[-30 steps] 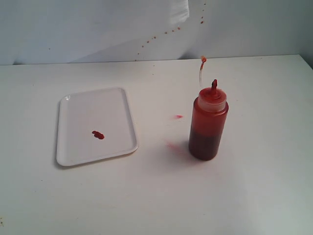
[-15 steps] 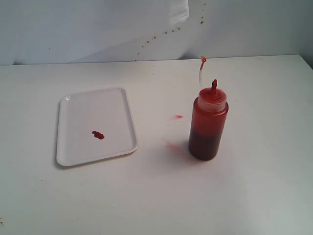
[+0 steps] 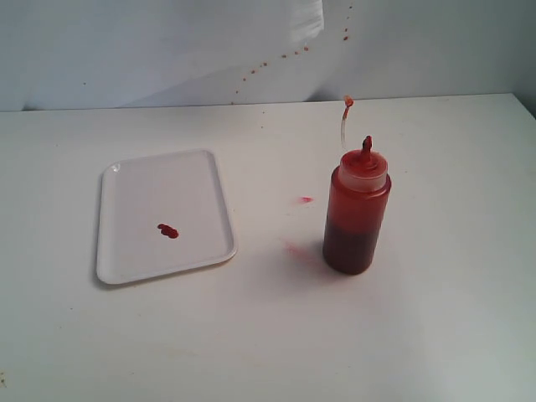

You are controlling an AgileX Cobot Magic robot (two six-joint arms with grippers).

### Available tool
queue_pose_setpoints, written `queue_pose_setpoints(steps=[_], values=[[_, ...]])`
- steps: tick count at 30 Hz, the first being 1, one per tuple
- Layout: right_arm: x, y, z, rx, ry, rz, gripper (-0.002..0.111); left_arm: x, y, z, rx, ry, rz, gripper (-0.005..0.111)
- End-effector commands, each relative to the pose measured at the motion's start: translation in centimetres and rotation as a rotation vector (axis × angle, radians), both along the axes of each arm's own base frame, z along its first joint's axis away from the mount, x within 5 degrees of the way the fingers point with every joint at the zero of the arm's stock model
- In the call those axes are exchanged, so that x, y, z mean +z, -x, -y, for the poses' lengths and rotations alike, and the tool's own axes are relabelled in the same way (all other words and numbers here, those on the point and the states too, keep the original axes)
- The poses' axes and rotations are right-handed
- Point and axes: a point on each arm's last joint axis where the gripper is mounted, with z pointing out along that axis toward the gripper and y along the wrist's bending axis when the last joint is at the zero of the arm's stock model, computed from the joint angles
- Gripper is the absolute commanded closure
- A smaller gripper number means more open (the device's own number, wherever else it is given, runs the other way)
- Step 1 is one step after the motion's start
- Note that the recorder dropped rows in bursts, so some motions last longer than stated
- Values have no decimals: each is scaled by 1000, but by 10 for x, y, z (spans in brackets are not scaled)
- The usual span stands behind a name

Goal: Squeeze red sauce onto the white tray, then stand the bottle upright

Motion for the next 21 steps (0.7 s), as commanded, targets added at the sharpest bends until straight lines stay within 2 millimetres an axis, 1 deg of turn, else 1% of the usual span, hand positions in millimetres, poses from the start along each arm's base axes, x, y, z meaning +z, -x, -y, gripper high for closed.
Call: queue_pose_setpoints(steps=[1,3,5,10,12,21], values=[[0,2,0,-3,-9,-1,107,-43,-11,-1,57,-184,-284,107],[0,2,0,-3,-9,-1,107,-62,-14,-1,52,-210,-363,107],[0,2,0,-3,-9,-1,107,-75,-17,0,47,-206,-405,107],[0,2,0,-3,-9,-1,107,-104,-20,-2,63,-228,-491,107],[0,2,0,-3,-9,-1,107,-104,-20,-4,81,-205,-495,107],[0,2,0,-3,-9,-1,107,-107,-20,-4,85,-225,-523,107]])
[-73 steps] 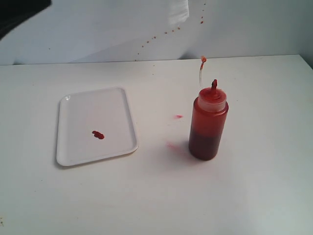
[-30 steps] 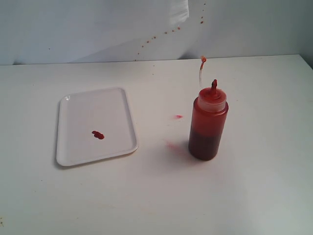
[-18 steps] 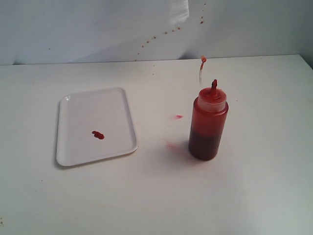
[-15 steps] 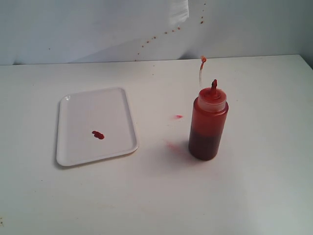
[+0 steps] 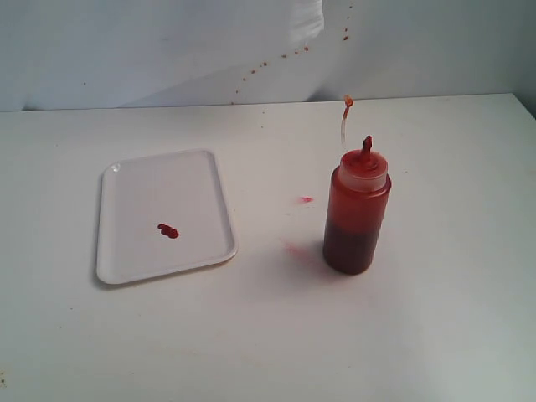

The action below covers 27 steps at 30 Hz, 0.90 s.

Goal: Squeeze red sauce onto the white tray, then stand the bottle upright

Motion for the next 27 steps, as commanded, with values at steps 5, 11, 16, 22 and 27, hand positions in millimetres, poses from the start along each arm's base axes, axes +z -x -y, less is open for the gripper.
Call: queue_pose_setpoints(steps=[5,11,16,22,27], values=[[0,2,0,-3,-9,-1,107,-2,0,0,6,1,-10,107],[0,2,0,-3,-9,-1,107,-5,1,-1,10,0,-48,107],[0,2,0,-3,-9,-1,107,-7,1,-4,62,-4,-64,107],[0,2,0,-3,-9,-1,107,-7,1,-8,135,-2,-62,107],[0,2,0,-3,-9,-1,107,-7,1,-11,188,-2,-62,107]])
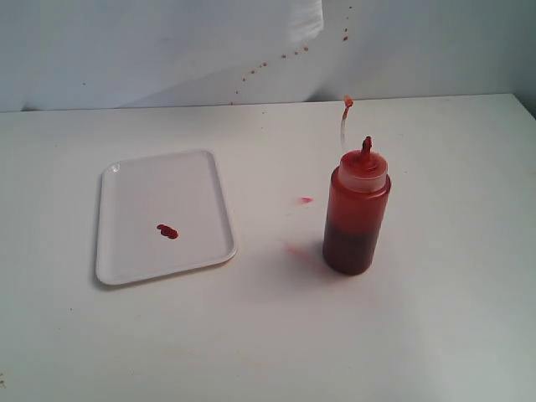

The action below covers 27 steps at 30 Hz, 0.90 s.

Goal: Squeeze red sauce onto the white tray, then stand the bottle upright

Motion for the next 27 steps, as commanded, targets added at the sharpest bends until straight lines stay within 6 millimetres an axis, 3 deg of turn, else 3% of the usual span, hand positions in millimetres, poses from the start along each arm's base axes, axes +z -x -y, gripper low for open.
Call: queue_pose_setpoints(steps=[1,27], values=[[0,2,0,-3,-9,-1,107,-1,0,-2,37,-1,-1,107],[0,2,0,-3,-9,-1,107,-1,0,-1,19,-32,-4,107]])
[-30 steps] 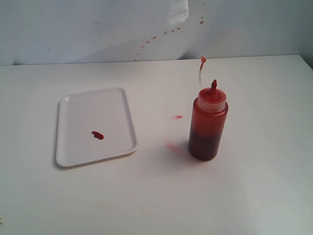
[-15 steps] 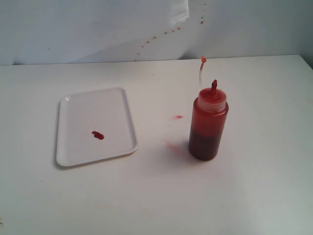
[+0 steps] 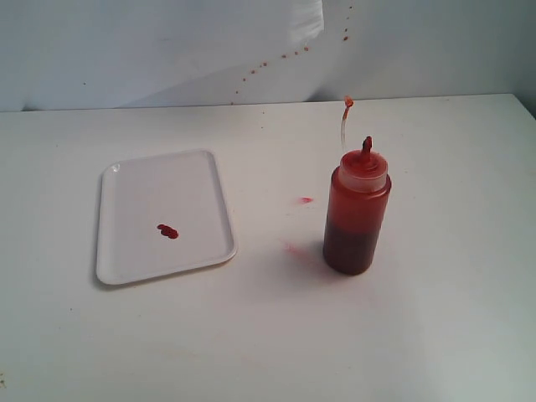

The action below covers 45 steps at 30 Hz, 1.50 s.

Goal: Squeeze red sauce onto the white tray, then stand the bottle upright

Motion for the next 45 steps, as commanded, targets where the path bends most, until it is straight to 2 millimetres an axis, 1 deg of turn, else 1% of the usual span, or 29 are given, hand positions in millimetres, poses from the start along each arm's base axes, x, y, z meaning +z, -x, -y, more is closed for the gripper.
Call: queue_pose_setpoints(steps=[1,4,36,39,42,45], values=[[0,2,0,-3,-9,-1,107,-1,0,1,-20,-26,-5,107],[0,2,0,-3,-9,-1,107,-1,0,2,-36,-67,-5,107],[0,2,1,-12,-7,-2,107,-1,0,2,-37,-72,-5,107],[9,16,4,-33,-2,38,107,-1,0,2,-37,-72,-5,107],[24,41,9,-63,-3,112,107,-1,0,2,-37,-72,-5,107],[27,80,21,-156,-38,159,107,-1,0,2,-36,-69,-5,107]])
